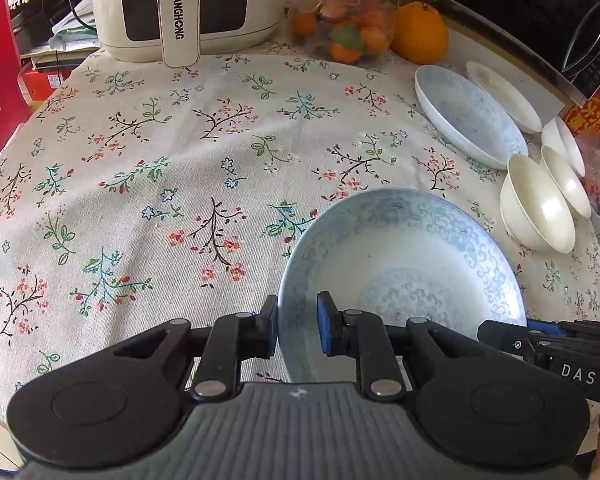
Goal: Organize plates and bowls
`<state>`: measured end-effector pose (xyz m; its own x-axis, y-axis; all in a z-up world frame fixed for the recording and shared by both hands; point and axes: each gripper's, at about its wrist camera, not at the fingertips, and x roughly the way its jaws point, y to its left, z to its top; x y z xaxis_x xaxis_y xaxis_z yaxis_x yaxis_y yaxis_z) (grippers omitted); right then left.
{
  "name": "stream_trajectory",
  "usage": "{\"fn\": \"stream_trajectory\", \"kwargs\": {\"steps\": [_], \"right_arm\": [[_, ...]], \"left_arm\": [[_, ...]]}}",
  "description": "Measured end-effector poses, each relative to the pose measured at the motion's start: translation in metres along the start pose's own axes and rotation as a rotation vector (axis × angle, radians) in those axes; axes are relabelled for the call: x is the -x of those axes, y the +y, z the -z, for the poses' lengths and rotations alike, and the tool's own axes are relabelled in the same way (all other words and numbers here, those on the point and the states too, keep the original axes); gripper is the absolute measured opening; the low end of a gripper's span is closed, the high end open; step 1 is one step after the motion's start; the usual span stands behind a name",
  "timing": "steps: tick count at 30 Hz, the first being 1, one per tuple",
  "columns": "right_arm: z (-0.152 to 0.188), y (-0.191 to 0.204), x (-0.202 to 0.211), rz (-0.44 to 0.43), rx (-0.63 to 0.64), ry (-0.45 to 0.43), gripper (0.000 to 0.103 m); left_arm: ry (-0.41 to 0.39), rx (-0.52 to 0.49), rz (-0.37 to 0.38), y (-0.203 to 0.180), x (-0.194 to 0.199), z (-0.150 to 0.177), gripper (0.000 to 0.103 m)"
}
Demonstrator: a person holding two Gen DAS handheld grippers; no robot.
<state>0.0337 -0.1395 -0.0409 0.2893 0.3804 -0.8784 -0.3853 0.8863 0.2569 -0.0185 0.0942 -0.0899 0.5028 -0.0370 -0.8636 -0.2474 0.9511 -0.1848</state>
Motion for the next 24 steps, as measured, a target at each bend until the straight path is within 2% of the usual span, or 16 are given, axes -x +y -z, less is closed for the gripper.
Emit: {"fn": "stream_trajectory", "kwargs": {"steps": [9,13,16,18,22,24], "right_arm": [[-0.009,-0.001,0.012,0.054,0.014,-0.065,0.027],[-0.019,-0.008,0.022,0.078,0.002,-0.116,0.034],[-0.031,-0.019,0.030,0.063,-0.046,-0.140,0.044],[-0.040,-0.031,0.041,0.047,-0.094,-0.179,0.050],[-0.056,-0.062,0.062,0.072,-0.213,-0.267,0.066],[-0.064,-0.078,0.069,0.086,-0.282,-0.290,0.068]], "left_arm": [[-0.043,-0.030,-0.075,-0.003,0.001,-0.011,0.025],[-0.088,-0.064,-0.112,-0.012,0.005,-0.018,0.026],[-0.092,-0.054,-0.104,-0.015,0.006,-0.030,0.036],[-0.097,-0.032,-0.076,-0.017,0.009,-0.040,0.049],[-0.131,-0.017,-0.041,-0.025,0.018,-0.063,0.061],[-0.153,-0.002,-0.019,-0.033,0.021,-0.073,0.068]]}}
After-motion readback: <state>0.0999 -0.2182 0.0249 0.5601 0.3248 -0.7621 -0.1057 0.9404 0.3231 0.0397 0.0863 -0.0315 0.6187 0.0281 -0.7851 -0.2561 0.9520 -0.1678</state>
